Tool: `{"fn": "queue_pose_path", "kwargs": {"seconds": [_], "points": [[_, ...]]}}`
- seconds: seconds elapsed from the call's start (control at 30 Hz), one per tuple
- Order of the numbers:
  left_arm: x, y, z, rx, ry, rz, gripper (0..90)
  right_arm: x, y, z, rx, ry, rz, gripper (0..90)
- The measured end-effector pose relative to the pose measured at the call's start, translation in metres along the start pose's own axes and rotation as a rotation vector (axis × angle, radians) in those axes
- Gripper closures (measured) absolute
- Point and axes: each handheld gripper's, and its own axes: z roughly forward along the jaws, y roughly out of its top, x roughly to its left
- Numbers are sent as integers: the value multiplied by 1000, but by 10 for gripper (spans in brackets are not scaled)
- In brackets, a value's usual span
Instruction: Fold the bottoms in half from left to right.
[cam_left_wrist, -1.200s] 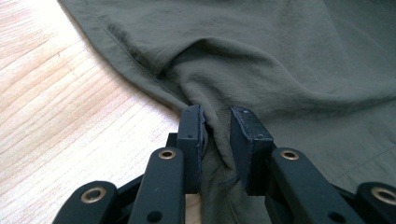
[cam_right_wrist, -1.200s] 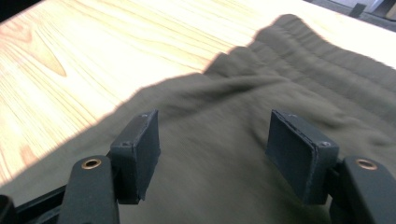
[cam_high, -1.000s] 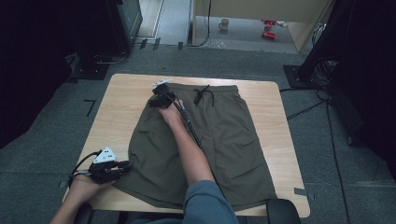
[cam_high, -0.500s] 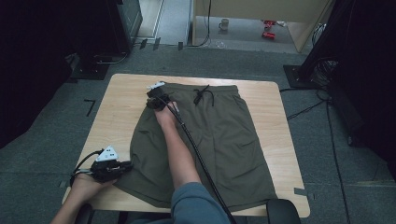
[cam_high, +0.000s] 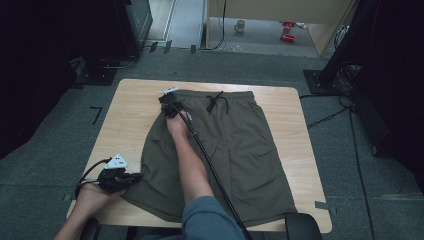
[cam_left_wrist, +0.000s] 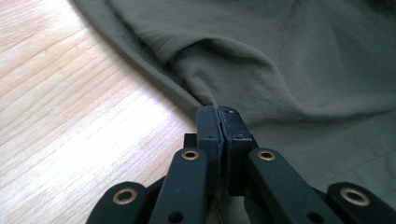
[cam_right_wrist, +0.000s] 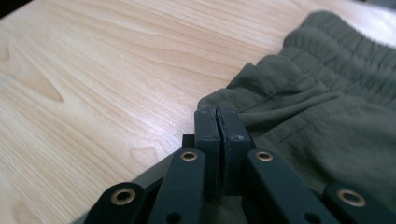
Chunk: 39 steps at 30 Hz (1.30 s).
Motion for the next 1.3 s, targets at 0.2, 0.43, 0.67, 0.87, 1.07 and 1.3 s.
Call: {"fn": "queue_pose_path", "kwargs": {"seconds": [0.2,0.43,0.67,0.87,1.07,1.3], "points": [[-2,4,-22,-98,0,-13,892,15,14,-2,22,42,13,893],[-14,12,-33,-179,-27,2,893,14,28,-20,12,5,-50,890],[-39,39,-30,-217,-116,43,893,-20,37,-59,-2,32,-71,889],[-66,67,-19,-216,-152,112,892,-51,33,-86,-29,42,-25,890],[-97,101,-11,-221,-193,190,892,-81,28,-115,-55,29,-9,890],[-125,130,13,-205,-226,254,895,-119,18,-149,-74,-7,11,890]]}}
